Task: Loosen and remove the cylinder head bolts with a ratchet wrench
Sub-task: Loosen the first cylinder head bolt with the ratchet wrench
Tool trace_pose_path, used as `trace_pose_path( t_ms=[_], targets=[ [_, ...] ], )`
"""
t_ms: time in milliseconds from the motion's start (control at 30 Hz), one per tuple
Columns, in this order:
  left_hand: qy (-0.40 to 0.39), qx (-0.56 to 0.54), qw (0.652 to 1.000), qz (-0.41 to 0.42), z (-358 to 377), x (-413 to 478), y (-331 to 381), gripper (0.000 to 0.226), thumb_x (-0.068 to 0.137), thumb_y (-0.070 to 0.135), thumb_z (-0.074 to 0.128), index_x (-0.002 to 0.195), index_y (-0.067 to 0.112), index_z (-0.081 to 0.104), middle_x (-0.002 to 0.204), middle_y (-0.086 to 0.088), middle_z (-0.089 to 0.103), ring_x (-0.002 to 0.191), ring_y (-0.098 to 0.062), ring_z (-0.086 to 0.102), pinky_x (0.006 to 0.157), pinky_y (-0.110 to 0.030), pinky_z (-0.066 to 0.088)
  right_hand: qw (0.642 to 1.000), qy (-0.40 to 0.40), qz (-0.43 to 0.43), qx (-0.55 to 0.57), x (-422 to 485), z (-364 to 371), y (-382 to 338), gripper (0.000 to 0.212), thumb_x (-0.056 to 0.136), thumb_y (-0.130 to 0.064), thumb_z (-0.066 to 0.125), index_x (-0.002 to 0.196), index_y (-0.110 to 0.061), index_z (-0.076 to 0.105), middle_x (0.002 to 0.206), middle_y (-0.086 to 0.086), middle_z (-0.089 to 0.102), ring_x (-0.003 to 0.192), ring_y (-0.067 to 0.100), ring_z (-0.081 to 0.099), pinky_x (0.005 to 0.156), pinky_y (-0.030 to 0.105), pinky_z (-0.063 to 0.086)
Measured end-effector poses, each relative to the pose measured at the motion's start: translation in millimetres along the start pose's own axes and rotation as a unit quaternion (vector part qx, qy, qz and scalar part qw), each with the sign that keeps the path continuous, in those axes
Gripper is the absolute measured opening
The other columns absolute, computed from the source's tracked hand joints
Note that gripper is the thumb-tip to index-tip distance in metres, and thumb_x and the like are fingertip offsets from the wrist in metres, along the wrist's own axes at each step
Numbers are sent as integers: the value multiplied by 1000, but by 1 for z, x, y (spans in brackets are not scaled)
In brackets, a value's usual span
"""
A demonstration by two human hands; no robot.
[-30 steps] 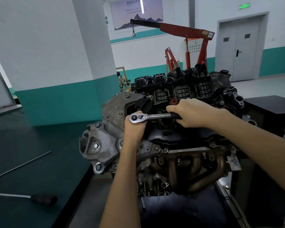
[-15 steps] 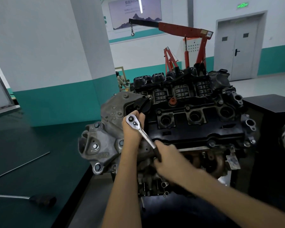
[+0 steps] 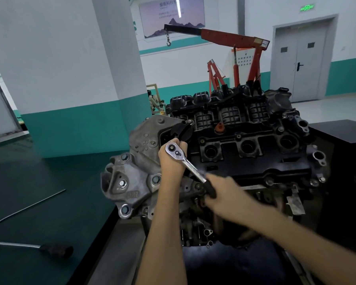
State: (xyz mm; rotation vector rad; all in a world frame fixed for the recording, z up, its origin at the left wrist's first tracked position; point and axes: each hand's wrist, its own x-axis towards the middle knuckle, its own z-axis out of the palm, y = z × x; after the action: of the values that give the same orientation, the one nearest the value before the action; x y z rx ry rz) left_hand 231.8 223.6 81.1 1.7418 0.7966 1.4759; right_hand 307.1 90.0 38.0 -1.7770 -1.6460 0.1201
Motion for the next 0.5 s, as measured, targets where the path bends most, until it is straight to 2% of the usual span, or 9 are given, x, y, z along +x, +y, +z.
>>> trace_pose_path(
  t_ms=[100,167,233,300,367,400,500],
  targets=[
    [7,25,999,39,0,-2,0,49,84,-7,54,58,17,20,58,2,16,45,-7,20,44,-16,21,987,70,52,131,-13,51,-24,17,74,-13,52,90,-20,51,70,2,61,67,26,61,61,33,51],
    [1,33,998,50,-2,-2,-4,47,85,-6,55,59,16,22,58,1,17,47,-7,19,45,-16,21,982,86,58,157,-14,67,-34,21,77,-14,52,97,-19,52,76,3,64,74,28,63,66,38,53],
    [-18,42,997,56,-6,0,-9,46,87,-3,56,60,16,24,59,0,19,52,-7,17,46,-18,19,988,68,53,131,-11,59,-29,24,78,-13,52,101,-18,52,81,7,65,77,30,62,68,37,52],
    [-49,48,996,56,-10,2,-11,48,89,1,58,59,16,24,57,1,21,53,-8,18,48,-19,18,997,21,21,68,-6,32,-16,18,77,-9,54,92,-18,51,76,6,62,71,28,59,63,28,48],
    [-80,68,994,45,-11,4,-11,50,90,6,60,56,17,25,53,4,26,50,-8,23,50,-23,22,999,-27,-18,-11,4,-9,0,14,75,-5,57,85,-15,53,64,-4,54,58,17,55,49,14,38],
    [-91,88,991,41,-11,5,-11,49,90,9,60,55,16,28,52,4,29,49,-9,27,52,-25,25,996,-41,-33,-72,13,-33,6,15,76,-6,59,87,-16,55,62,-8,51,56,14,55,45,12,34],
    [-118,97,988,32,-12,6,-8,39,93,10,57,58,11,41,58,1,40,56,-9,37,59,-27,30,948,-38,-93,-301,44,-88,11,25,83,-18,58,106,-27,54,74,-5,55,74,24,63,53,24,35]
  ],
)
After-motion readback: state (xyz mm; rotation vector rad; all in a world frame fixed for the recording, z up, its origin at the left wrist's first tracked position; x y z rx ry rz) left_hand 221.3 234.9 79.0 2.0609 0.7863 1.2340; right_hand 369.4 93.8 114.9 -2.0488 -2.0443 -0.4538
